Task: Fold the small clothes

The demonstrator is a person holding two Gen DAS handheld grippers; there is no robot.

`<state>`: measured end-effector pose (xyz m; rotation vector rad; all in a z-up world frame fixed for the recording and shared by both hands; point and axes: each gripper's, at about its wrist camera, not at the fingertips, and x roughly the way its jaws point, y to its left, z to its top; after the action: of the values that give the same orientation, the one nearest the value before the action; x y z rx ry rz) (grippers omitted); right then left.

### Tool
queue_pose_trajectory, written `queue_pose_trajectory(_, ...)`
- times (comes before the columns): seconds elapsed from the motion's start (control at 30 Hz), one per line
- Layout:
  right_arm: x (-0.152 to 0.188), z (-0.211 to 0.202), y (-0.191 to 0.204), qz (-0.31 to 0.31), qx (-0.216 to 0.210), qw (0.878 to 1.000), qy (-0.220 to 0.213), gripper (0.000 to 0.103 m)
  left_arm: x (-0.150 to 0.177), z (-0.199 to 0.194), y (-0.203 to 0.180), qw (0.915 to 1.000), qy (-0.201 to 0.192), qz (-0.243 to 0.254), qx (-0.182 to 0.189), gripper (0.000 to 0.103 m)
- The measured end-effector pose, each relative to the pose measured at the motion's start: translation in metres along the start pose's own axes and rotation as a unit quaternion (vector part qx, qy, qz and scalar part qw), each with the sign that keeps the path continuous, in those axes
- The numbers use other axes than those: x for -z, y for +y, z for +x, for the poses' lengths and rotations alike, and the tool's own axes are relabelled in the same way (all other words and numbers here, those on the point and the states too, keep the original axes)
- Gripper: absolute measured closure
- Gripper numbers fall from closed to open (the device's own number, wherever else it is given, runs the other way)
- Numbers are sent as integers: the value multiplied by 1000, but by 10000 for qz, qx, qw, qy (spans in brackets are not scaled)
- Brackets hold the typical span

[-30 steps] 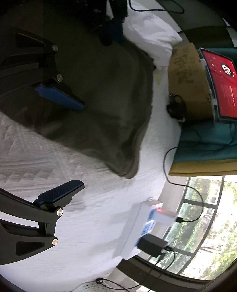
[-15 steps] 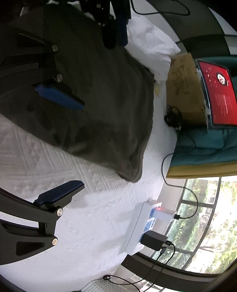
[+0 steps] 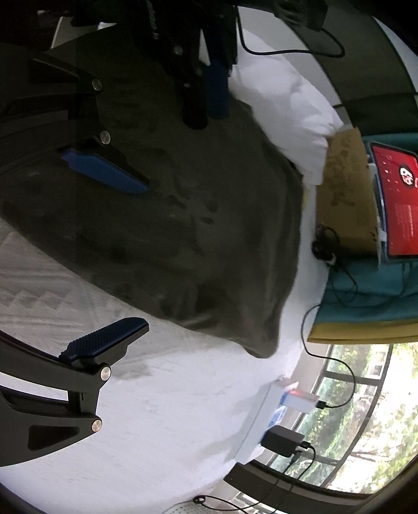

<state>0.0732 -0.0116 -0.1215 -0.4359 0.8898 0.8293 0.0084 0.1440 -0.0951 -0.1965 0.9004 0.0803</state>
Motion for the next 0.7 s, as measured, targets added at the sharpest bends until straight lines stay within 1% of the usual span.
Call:
queue_pose_trajectory(0.17,13,-8,-8,99,58,9999,25,22,6,-5,-3,9999,-32,15,-100,68)
queue_pose_trajectory(0.47,28,-36,-23,169,272,9995,-78,22,11,-23,-29,9995,-201,208,83,67)
queue_pose_trajectory(0.7,42,-57,-28,289,437,9984,-196,22,16,-29,-50,9985,-249,409,277,66)
